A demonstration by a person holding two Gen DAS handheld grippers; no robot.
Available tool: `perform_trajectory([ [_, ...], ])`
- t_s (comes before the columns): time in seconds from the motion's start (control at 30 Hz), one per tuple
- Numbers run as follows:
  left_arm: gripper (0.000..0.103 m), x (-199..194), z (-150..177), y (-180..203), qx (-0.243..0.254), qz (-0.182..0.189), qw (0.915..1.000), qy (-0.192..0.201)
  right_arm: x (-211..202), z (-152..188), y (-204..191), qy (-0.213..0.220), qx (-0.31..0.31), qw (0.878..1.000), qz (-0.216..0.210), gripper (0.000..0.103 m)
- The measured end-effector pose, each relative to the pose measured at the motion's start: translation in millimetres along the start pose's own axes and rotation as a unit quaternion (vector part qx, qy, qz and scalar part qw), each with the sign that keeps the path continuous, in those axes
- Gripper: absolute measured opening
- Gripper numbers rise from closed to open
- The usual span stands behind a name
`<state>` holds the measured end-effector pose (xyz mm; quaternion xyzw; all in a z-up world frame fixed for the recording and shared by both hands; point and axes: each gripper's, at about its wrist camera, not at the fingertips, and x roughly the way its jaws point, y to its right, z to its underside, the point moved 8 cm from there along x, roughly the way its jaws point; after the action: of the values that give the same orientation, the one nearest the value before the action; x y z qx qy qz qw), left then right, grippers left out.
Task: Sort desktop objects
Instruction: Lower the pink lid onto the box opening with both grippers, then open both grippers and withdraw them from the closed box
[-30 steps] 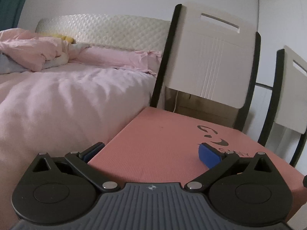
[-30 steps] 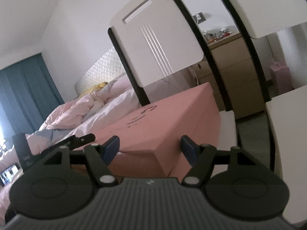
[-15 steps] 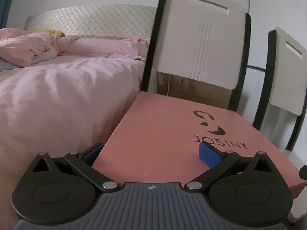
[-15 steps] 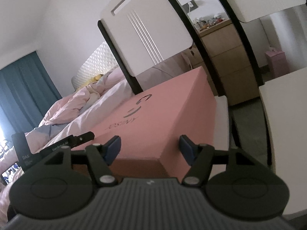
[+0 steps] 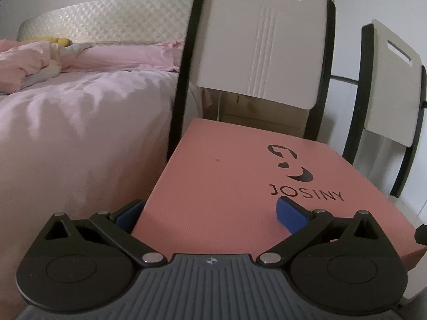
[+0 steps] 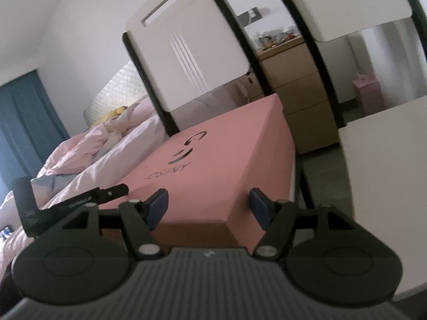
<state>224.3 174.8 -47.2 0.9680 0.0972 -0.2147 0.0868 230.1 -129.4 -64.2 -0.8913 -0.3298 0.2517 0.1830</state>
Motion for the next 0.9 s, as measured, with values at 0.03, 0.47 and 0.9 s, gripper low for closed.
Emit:
perform_trajectory([
  [0.03, 0.103, 3.3, -1.1, 2.2, 0.004, 0.000, 1.0000, 0.000, 1.2, -0.8, 1.3, 0.003, -0.003, 1.000, 0.008, 0.068],
  [0.47, 0.103, -16.5, -6.9, 12.2, 0.031, 0.020, 0.9986, 0.037, 4.3, -5.3, 1.5, 0.024, -0.024, 0.997, 0.066, 0.066],
  [0.9, 0.103, -94.7, -3.1, 18.5, 0.022, 0.021, 0.9927, 0.117, -45.5, -6.3, -42.0, 0.067, -0.102, 0.990, 0.075, 0.078],
])
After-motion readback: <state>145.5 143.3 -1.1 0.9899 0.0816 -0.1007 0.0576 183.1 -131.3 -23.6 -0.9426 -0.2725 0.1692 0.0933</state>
